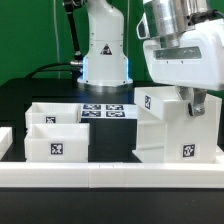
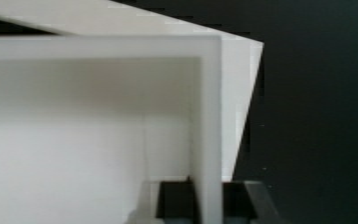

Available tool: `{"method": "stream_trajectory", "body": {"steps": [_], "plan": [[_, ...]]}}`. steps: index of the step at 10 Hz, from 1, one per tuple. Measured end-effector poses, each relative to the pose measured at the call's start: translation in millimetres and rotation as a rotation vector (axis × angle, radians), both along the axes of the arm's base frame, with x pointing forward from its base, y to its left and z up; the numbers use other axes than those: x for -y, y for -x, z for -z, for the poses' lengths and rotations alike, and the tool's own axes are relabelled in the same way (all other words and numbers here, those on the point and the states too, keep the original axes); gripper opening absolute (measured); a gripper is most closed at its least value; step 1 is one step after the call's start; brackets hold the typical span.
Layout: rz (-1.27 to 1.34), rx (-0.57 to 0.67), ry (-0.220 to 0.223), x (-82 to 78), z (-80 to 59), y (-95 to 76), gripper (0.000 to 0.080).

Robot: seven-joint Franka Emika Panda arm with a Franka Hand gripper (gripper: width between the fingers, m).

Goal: Assemble drawer

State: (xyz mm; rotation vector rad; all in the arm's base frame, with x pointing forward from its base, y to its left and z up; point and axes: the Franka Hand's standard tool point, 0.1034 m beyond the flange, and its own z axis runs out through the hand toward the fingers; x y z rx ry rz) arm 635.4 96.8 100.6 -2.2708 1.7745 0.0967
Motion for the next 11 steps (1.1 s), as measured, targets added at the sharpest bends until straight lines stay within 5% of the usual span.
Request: {"method": "stream_trajectory", "body": {"steps": [5, 8, 9, 10, 11], "plan": [[-0.040, -0.020, -0.023, 6.9, 1.1, -0.8, 0.0042], [-0.091, -0.002, -0.016, 7.0, -1.2, -0.5, 0.0417], [-0.161, 0.012, -0.011, 8.4, -6.1, 4.6, 0.0417], [-0.218, 0.018, -0.012, 8.7, -11.8, 7.5, 0.0574], [-0.282, 0.031, -0.013, 8.7, -20.5, 8.4, 0.0574]]}}
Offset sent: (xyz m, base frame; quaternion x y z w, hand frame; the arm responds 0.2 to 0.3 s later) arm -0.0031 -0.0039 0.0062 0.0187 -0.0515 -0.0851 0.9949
